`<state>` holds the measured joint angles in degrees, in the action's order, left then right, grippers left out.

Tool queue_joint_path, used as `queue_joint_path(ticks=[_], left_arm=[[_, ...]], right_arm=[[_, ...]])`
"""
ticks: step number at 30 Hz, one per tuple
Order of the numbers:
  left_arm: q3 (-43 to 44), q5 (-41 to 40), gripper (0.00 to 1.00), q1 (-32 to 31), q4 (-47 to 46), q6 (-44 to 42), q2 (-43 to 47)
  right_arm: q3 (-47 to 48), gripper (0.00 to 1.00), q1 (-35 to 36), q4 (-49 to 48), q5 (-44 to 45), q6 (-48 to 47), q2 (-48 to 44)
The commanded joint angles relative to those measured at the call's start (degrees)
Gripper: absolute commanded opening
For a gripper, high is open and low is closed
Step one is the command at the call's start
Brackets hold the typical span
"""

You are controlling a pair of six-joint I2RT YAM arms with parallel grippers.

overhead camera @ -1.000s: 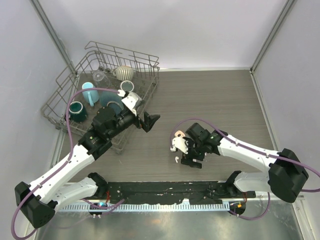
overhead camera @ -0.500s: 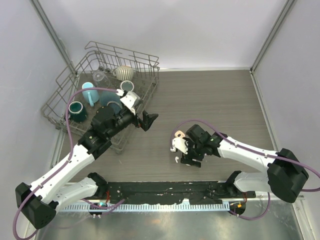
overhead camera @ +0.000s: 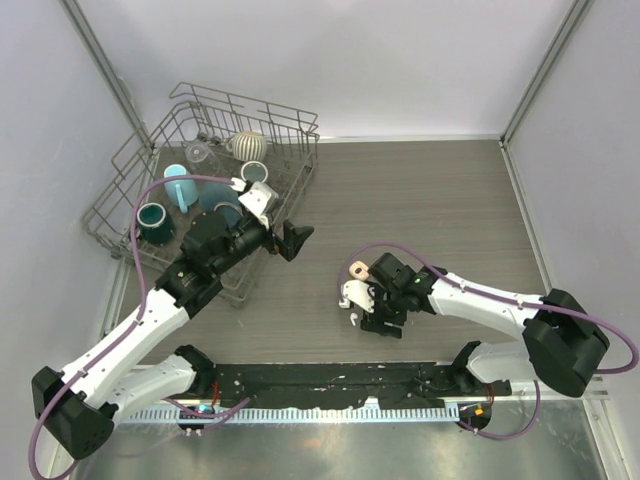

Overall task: Insert the wireless bluetooth earbuds into the charging case
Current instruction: Pick up the earbud from the center of the board.

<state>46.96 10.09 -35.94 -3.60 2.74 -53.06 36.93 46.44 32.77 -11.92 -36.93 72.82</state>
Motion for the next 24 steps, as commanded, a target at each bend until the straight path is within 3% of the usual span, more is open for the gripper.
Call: queue_joint_path(ticks=[1,13,16,18,24], left_arm=[[-0.2,0.6,1.0,0.6,-2.3,0.0,1.1],[-0.4,0.4,1.0,1.1,-2.0,0.1,1.3],[-0.4,-0.3,1.0,1.2,-2.1,0.6,1.2],[-0.6,-2.9,1.0,1.3,-3.3,1.9,1.2],[-2.5,-8.2,1.0,1.6,-7.6,8.5,2.2]], right_arm=[[-0.2,0.72,0.7,-1.9,-0.5,1.4,1.6],[0.2,0.38,0.8,-2.8,-0.1,2.7,4.0],[0.3,0.22,0.8,-3.2,0.8,2.8,3.1],[0.5,0.04,0.8,-3.8,3.2,3.6,2.2],[-0.1,0.01,0.8,-10.3,9.4,9.1,-6.3]])
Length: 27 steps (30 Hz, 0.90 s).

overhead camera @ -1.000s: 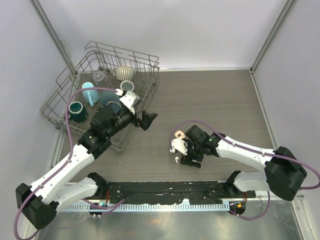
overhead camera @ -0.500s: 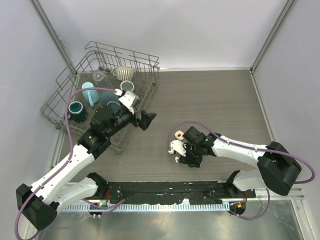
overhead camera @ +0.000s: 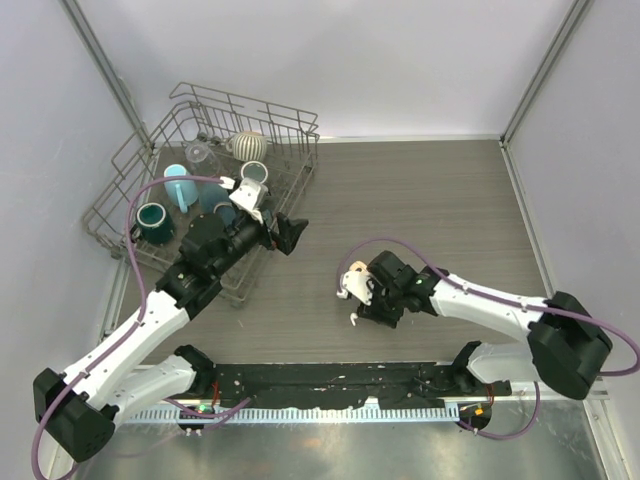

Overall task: Insert the wireless bluetooth earbuds into the charging case
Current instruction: Pick up the earbud from the center of the board.

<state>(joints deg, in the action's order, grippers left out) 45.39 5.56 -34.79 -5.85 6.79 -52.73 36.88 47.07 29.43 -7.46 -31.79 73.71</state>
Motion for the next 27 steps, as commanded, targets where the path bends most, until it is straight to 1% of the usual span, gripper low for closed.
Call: queue_joint_path(ticks=[1,4,6,7,8,10,14,15,17,18,21,24,27], left_arm=[[-0.9,-4.5,1.0,0.5,-5.3,5.2,2.1],[-0.8,-5.0,1.0,0.7,-5.5,7.9,2.2],[-0.6,-5.0,1.0,0.8,-5.4,10.4,1.7],[-0.3,-5.1,1.0,0.9,-5.2,11.0,1.4],[0.0,-4.9,1.0,0.9,-4.9,11.2,1.1],[0.8,-3.8,1.0,0.9,-3.9,11.6,0.5],[2.1,4.3,1.0,0.9,-4.0,12.5,-1.7],[2.6,8.5,1.0,0.9,-4.0,13.3,-2.4],[3.0,13.5,1.0,0.9,-4.4,16.4,-4.9],[3.1,18.2,0.98,0.9,-4.7,17.4,-5.9],[2.6,24.6,0.93,0.2,-7.8,21.9,-9.3],[3.6,25.3,0.93,-2.5,-6.9,20.9,-11.4],[4.2,25.2,0.93,-4.1,-5.5,20.6,-12.4]], right_arm=[[-0.8,0.01,0.1,-9.6,5.2,5.8,-8.7],[-1.9,0.01,0.2,-13.0,6.1,7.2,-15.3],[-1.9,0.01,0.3,-14.1,6.9,7.7,-17.9],[-1.6,0.01,0.3,-14.8,7.2,7.8,-20.0],[-1.6,0.01,0.4,-15.4,9.3,8.5,-20.8],[-1.0,0.01,0.7,-16.8,9.6,8.6,-23.0],[0.2,0.01,0.8,-20.1,8.5,10.8,-24.8],[0.6,0.01,0.8,-20.5,8.2,11.7,-24.8],[1.5,0.01,1.0,-21.5,4.8,12.3,-25.3],[1.9,0.01,1.0,-21.9,4.0,12.9,-25.5],[1.4,0.01,1.1,-24.8,0.5,13.6,-28.2],[0.5,0.01,1.0,-28.0,-1.3,14.4,-31.3],[0.7,0.01,1.2,-27.6,-2.0,14.6,-33.7]])
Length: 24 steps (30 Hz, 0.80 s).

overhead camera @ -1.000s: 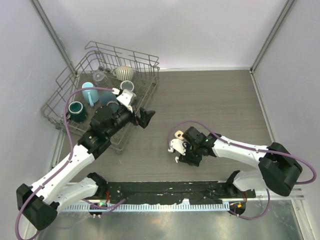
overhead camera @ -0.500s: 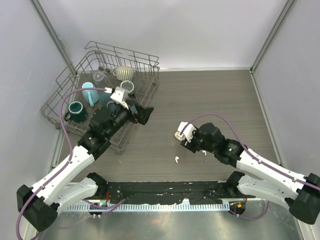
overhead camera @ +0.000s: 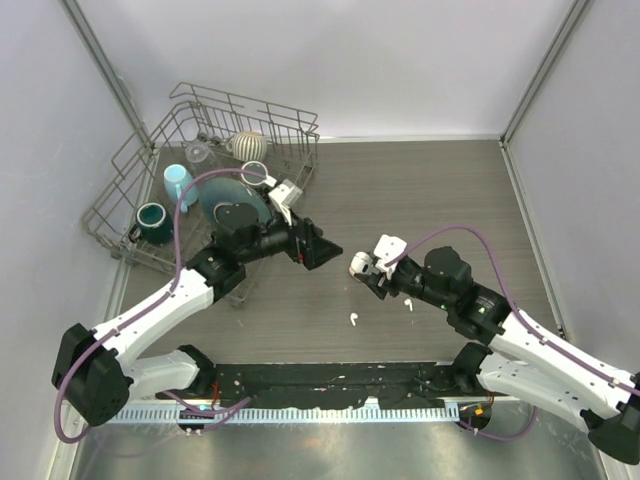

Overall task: Insert the wireless bluetooth earbuds into the charging case
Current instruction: Pick up the earbud from the center of the board.

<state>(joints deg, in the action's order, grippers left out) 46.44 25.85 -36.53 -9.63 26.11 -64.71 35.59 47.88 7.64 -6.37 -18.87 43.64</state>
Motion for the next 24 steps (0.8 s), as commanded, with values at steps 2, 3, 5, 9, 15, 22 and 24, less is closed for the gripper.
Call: queue_joint_path(ticks=[2,3,5,9,15,22,24], left_arm=[[3.2,5.8,0.94,-2.9,-2.1,2.1,-0.9],[3.6,6.1,0.94,-3.5,-2.4,3.1,-1.2],[3.7,7.3,0.95,-4.1,-3.5,3.9,-1.6],[5.7,8.7,0.95,-5.6,-2.9,4.7,-2.4],[7.1,9.9,0.94,-6.7,-2.6,5.3,-4.4],[8.1,10.7,0.91,-7.1,-0.8,7.0,-7.7],[8.6,10.5,0.9,-7.8,-0.8,7.1,-8.3]], right_arm=[[2.3,0.01,0.3,-5.3,-3.2,1.3,-4.4],[2.3,0.01,0.3,-5.3,-3.3,1.1,-5.0],[2.2,0.01,0.4,-5.4,-2.9,0.9,-5.2],[2.3,0.01,0.3,-5.4,-2.5,0.7,-4.8],[2.3,0.01,0.2,-6.7,-2.3,0.6,-4.5],[2.3,0.01,0.3,-7.0,-2.8,0.5,-4.4],[2.4,0.01,0.2,-6.9,-2.8,0.5,-4.4]])
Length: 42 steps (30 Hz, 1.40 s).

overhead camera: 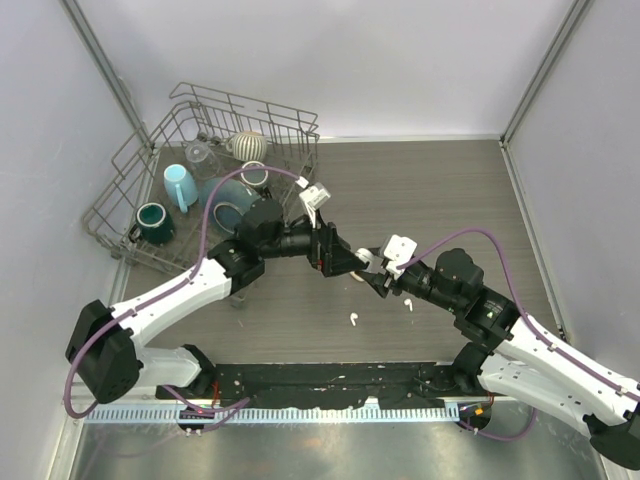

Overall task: Insert the wireless bluetooth earbuds into the charging case
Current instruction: Pick up the earbud from the center of the board.

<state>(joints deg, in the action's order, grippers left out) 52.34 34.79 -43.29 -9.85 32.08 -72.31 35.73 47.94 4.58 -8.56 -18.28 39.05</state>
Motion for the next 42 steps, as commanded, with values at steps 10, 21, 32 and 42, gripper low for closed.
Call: queue_joint_path(ticks=[10,21,32,42], left_arm=[[5.6,1.5,0.67,-2.9,1.9,0.1,-4.2],[7.4,2.0,0.0,-3.6,5.8,-2.2,-5.1],[1.4,-15.9,0.0,-3.7,5.9,-16.1,6.5],[-8.5,-21.4,0.0,-3.7,-8.5,-28.2,18.1]], right_arm=[[2.3,0.01,0.4,-3.9,-0.8,-0.2,0.2],[1.0,0.19,0.6,-7.7,2.6,0.4,-1.5],[4.6,0.85,0.5,-5.0,18.6,24.9,-3.6],[15.5,0.87,0.4,5.3,27.7,52.1,3.1]])
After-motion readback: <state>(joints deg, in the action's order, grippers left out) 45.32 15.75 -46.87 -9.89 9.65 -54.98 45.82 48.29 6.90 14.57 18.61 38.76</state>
